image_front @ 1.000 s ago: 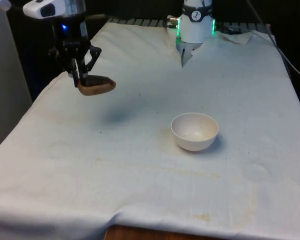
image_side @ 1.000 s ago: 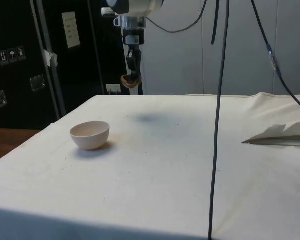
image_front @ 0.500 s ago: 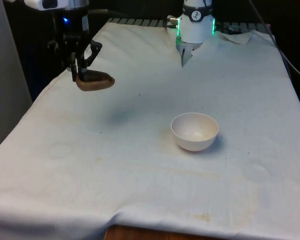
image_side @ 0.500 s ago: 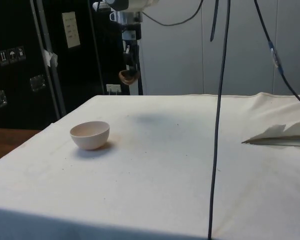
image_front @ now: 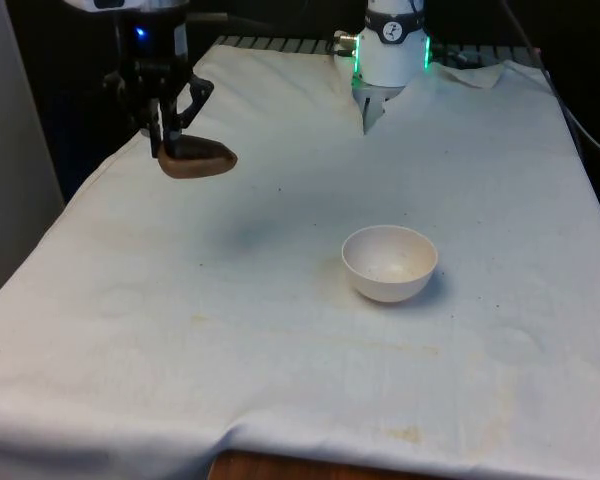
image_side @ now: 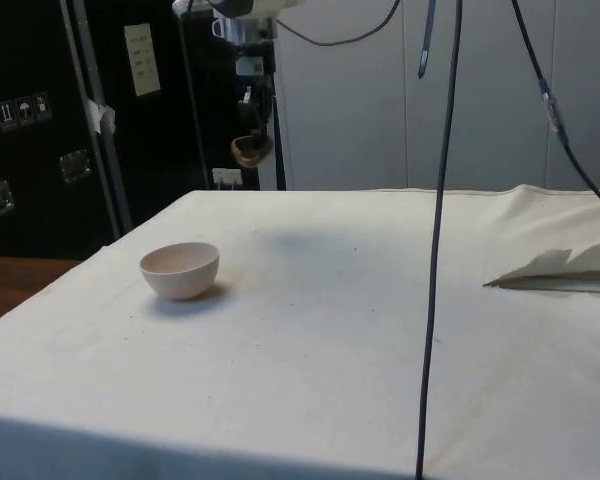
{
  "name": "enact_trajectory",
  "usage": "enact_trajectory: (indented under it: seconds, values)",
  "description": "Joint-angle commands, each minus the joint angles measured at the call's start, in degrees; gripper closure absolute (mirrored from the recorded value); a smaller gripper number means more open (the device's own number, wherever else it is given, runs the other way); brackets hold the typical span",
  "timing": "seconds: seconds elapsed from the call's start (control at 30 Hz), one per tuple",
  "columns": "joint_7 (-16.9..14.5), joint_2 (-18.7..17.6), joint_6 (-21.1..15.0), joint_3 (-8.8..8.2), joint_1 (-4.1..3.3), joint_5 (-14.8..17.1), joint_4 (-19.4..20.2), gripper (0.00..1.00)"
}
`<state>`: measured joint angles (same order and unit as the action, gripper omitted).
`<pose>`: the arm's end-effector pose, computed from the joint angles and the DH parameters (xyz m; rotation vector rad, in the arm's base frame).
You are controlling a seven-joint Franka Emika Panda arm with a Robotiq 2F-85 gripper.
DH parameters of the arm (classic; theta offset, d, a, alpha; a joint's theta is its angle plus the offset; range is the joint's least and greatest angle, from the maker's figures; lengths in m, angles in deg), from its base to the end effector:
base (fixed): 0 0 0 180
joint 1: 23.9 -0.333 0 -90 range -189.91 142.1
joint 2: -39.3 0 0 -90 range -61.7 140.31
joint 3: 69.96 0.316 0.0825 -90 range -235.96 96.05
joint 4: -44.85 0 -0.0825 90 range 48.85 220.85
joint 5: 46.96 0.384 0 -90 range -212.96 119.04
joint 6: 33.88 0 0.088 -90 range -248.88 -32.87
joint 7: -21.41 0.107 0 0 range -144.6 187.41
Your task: Pour the coffee beans from the cup into the bowl.
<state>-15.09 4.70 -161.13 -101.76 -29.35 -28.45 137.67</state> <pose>0.6476 -0.2489 0.3209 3.0560 0.1330 0.1009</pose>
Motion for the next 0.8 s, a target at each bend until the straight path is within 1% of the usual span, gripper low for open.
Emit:
enact_trajectory:
  seconds: [0.0, 0.07, 0.1, 0.13, 0.37, 0.4, 0.43, 0.67, 0.7, 0.73, 0.77]
  values:
    - [0.8, 0.29, -0.34, -0.34, -0.57, -0.4, 0.46, 1.0]
    - [1.43, 0.29, -0.29, -0.17, -0.69, -0.52, 0.46, 1.0]
    - [0.69, 0.0, 0.0, 0.17, -0.11, -0.11, 0.0, 1.0]
    - [1.78, 0.34, -0.29, -0.11, -0.69, -0.63, 0.52, 1.0]
    - [4.53, 0.4, -0.17, 0.69, -0.86, -1.03, 0.46, 1.0]
    - [3.84, 0.06, 0.0, 1.09, -0.29, -0.63, 0.0, 1.0]
    - [4.93, 0.4, -0.17, 0.8, -0.86, -1.09, 0.46, 1.0]
    - [7.51, 0.46, -0.17, 1.38, -1.15, -1.49, 0.4, 1.0]
    - [6.88, 0.11, 0.0, 1.83, -0.57, -1.03, 0.0, 1.0]
    - [7.85, 0.46, -0.17, 1.43, -1.2, -1.6, 0.4, 1.0]
    - [8.14, 0.46, -0.17, 1.49, -1.26, -1.72, 0.4, 1.0]
